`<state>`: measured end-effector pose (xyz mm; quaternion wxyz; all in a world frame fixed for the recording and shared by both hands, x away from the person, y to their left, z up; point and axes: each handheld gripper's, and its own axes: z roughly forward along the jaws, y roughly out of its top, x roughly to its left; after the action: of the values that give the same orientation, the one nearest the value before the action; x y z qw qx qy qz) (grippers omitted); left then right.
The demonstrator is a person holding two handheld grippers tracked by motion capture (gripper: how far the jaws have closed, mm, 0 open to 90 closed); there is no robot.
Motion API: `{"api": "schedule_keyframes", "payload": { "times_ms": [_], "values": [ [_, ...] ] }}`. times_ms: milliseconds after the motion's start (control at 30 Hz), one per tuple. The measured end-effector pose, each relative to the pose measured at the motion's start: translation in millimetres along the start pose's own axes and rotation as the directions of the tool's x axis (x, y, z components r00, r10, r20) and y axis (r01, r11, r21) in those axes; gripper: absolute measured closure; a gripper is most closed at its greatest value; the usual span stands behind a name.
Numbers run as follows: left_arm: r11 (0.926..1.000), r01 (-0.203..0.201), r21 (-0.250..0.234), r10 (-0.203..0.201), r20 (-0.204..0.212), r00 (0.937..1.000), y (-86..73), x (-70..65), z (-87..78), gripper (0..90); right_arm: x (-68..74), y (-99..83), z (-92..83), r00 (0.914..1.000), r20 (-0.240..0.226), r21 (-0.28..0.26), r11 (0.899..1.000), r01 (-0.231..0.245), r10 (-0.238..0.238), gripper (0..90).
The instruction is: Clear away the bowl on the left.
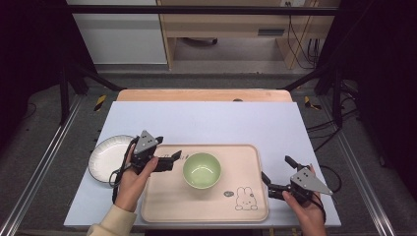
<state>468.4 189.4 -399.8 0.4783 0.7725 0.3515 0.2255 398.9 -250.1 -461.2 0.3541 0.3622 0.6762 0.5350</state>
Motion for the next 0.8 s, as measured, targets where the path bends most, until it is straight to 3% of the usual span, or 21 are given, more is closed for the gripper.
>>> {"api": "schedule_keyframes", "payload": {
  "times_ms": [267, 500, 800],
  "values": [
    [0.9992, 0.002, -0.039, -0.002, 0.009, 1.0000, -7.0, 7.0, -10.1, 12.8, 0.0, -0.3, -0.2, 1.0000, 0.001, 0.002, 1.000, -0.003, 0.003, 3.6],
    [0.9972, -0.032, -0.067, 0.035, 0.046, 0.9983, -13.7, 12.9, -19.0, 9.1, -1.4, -0.8, -0.2, 0.9999, 0.007, 0.006, 1.000, -0.011, 0.011, 3.0],
    [0.9903, -0.038, -0.134, 0.040, 0.011, 0.9991, -22.1, 21.7, -32.1, 4.1, -3.0, -0.1, -2.6, 0.9996, 0.027, -0.008, 1.000, -0.010, 0.011, 2.4]
  ]
}}
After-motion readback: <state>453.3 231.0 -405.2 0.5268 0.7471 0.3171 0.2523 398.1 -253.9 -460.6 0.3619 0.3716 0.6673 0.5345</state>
